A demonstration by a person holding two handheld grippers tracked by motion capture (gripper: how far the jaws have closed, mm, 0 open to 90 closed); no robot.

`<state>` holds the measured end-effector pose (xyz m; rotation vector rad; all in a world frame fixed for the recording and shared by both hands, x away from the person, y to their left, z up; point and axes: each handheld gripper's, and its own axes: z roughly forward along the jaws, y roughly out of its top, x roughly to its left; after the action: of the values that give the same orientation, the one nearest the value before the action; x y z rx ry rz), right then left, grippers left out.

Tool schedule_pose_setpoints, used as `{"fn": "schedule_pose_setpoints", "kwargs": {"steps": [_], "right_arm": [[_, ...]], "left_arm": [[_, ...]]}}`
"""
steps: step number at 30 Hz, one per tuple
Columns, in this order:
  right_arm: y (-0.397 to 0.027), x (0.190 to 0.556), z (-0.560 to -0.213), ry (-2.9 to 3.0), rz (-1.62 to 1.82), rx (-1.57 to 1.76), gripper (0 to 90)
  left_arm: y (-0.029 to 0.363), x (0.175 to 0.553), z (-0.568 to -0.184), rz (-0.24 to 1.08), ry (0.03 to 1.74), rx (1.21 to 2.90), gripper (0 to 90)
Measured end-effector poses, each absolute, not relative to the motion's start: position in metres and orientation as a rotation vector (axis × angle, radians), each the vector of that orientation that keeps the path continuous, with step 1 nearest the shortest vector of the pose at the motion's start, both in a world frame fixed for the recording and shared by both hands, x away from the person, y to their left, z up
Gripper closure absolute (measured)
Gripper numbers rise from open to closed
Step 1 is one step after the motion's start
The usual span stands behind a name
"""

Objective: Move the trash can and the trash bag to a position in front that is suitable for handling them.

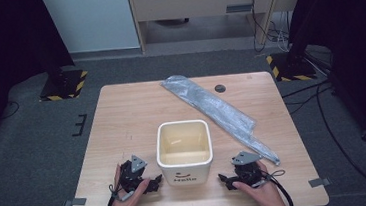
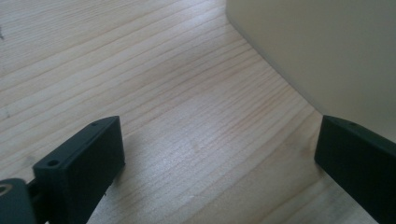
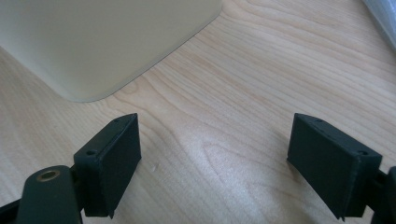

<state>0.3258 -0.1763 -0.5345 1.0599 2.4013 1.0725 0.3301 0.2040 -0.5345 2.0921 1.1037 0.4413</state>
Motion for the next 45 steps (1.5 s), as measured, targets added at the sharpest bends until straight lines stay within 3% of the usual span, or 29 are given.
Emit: {"fn": "schedule_pose_setpoints", "kwargs": {"steps": [17, 22, 26, 29, 31, 37, 45], "right_arm": [[-0.157, 0.303, -0.511, 2.408, 1.22, 0.854, 17.0], [-0.146, 0.297, -0.503, 2.417, 1.239, 0.783, 21.7], [-0.14, 0.295, -0.494, 2.409, 1.275, 0.74, 31.4], [-0.138, 0.295, -0.492, 2.411, 1.29, 0.72, 36.2], [-0.136, 0.295, -0.491, 2.403, 1.292, 0.707, 41.4], [-0.136, 0.3, -0.489, 2.38, 1.295, 0.721, 54.9], [-0.136, 0.311, -0.488, 2.361, 1.319, 0.756, 55.3]], "left_arm": [[0.188, 0.278, -0.512, 0.479, 0.905, 2.073, 4.1], [0.179, 0.276, -0.507, 0.465, 0.865, 2.045, 8.6], [0.173, 0.276, -0.506, 0.477, 0.836, 2.046, 24.5], [0.171, 0.276, -0.503, 0.475, 0.827, 2.02, 29.5], [0.169, 0.276, -0.502, 0.477, 0.812, 2.011, 37.5], [0.171, 0.28, -0.5, 0.49, 0.823, 1.986, 45.8], [0.171, 0.294, -0.499, 0.493, 0.833, 1.981, 47.3]]}}
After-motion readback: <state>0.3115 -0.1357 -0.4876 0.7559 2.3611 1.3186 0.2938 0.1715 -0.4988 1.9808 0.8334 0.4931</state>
